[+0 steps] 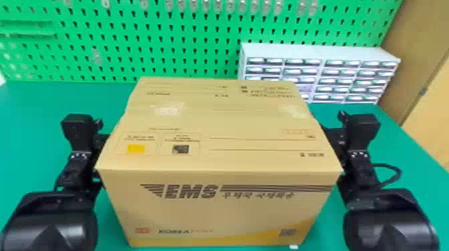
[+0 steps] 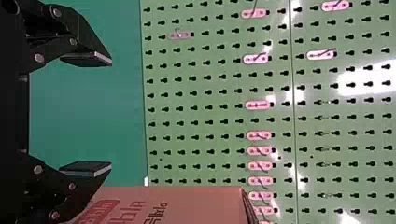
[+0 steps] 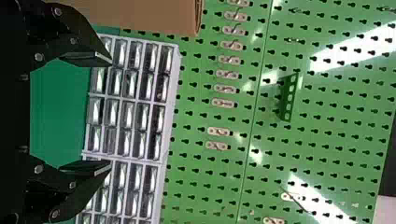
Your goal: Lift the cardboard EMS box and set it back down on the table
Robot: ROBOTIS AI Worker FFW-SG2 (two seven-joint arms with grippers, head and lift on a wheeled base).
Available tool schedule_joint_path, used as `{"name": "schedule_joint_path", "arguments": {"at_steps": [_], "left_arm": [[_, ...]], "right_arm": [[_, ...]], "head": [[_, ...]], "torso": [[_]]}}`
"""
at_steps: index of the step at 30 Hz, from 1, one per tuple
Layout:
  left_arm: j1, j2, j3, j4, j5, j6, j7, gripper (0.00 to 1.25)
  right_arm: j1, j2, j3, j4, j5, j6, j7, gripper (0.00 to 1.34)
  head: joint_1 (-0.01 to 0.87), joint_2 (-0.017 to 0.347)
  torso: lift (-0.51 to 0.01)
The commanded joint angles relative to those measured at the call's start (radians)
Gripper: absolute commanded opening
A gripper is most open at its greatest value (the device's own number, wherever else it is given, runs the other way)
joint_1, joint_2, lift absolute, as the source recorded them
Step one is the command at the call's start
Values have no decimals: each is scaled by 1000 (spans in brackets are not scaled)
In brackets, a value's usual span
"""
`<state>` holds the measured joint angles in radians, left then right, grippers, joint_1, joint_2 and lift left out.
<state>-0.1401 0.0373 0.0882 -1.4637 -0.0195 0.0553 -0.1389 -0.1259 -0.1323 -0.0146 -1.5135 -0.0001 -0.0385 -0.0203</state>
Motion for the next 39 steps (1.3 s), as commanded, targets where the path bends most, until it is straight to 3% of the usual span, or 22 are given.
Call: {"name": "schedule_joint_path", "arguments": {"at_steps": [1,18,39], "left_arm": [[1,-1,-2,0,4,0,-1,785],[-9,-1,-16,-1,9,0,-25,785],[-56,-1,15,-95,-2,0,-42,785]], "right_arm": [[-1,0,2,1,0,0,0,858],[-1,0,10,1,-3,-3,0,859],[-70,3,-4,-73,-8,-8,-1,858]], "head": [[678,-14],[678,-14],[678,-14]], "torso": [[-105],[-105],[-105]]}}
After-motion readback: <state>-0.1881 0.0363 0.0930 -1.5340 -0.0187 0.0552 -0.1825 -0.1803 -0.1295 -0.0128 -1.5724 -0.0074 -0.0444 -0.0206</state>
